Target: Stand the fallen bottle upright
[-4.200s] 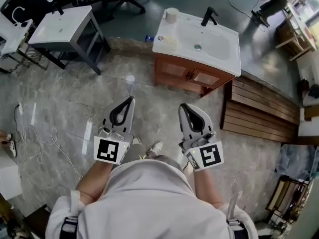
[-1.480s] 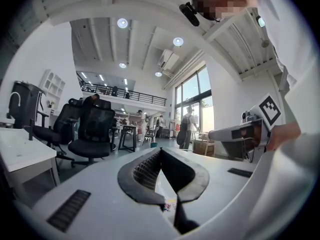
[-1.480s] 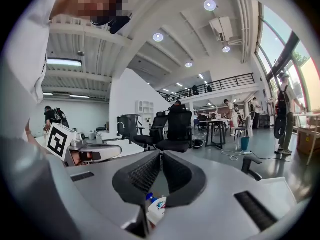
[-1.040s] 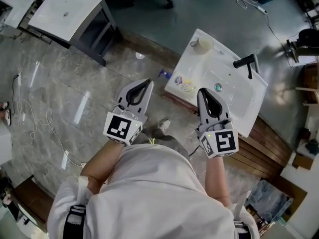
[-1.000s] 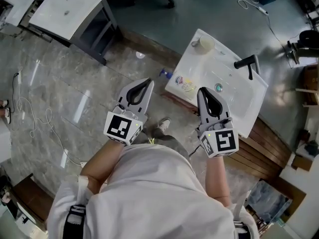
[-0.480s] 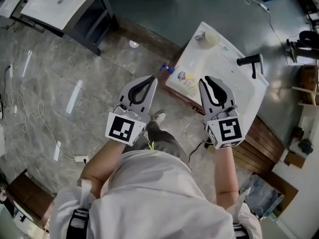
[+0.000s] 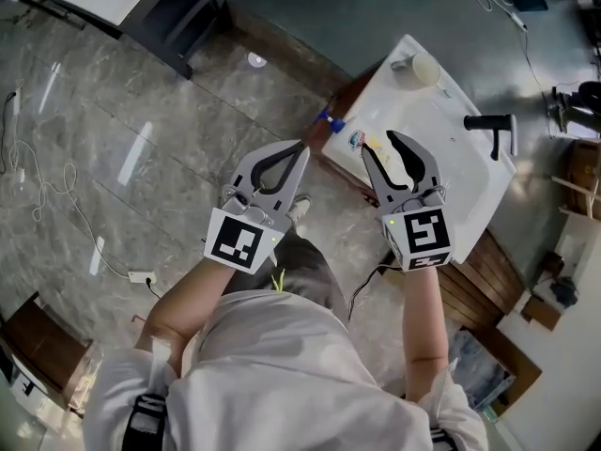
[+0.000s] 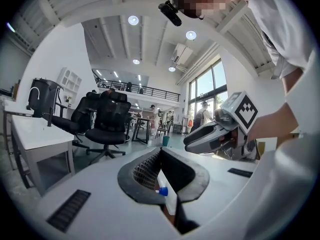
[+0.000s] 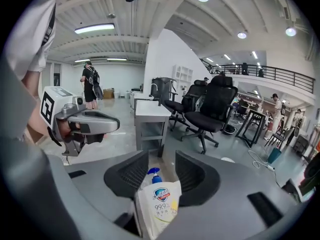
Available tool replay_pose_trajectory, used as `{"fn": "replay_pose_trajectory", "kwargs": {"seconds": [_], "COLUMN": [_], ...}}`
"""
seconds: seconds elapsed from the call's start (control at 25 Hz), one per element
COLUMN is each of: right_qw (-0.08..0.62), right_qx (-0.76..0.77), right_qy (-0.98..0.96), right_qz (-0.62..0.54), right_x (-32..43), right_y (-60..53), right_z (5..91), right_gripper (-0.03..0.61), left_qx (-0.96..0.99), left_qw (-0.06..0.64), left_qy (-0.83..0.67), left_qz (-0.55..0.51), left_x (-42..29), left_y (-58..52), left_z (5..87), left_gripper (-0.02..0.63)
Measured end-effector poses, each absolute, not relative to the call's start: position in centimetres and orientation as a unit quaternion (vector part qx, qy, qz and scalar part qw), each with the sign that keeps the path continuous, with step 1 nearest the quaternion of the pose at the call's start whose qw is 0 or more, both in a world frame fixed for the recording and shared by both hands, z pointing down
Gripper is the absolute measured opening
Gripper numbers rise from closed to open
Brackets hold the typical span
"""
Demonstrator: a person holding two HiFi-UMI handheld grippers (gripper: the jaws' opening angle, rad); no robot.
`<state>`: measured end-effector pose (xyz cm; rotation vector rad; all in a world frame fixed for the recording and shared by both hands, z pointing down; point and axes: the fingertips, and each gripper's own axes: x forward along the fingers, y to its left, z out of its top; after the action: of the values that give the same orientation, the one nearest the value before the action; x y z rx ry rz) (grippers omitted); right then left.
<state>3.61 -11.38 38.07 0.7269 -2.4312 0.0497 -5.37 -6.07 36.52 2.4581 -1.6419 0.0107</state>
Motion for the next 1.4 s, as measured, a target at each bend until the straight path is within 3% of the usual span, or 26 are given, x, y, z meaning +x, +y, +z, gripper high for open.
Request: {"fn": "replay_pose_trajectory", "kwargs": {"seconds": [0.76,1.4], "right_qw": [0.421,0.533], "right_qx": [0.117,0.029], "right_qy": [-0.899,-0.846], "right_qz": [0.016,-0.006], "right_x": [-4.0,-6.1], "right_y": [-13.3,-14.3], "right_z": [49.5,57.0], "right_gripper": [0.212,0.230], "left_qx": [0.821,0.832], "left_qw": [0.095,0.099], "left_qy": [-0.561,-0.543], "left_qz": [0.044,0.050], "left_x": [-9.7,-10.6], "left_y": [-7.0,-8.2], "left_z": [43.8,46.3], "left_gripper": [0.017,0.017]}}
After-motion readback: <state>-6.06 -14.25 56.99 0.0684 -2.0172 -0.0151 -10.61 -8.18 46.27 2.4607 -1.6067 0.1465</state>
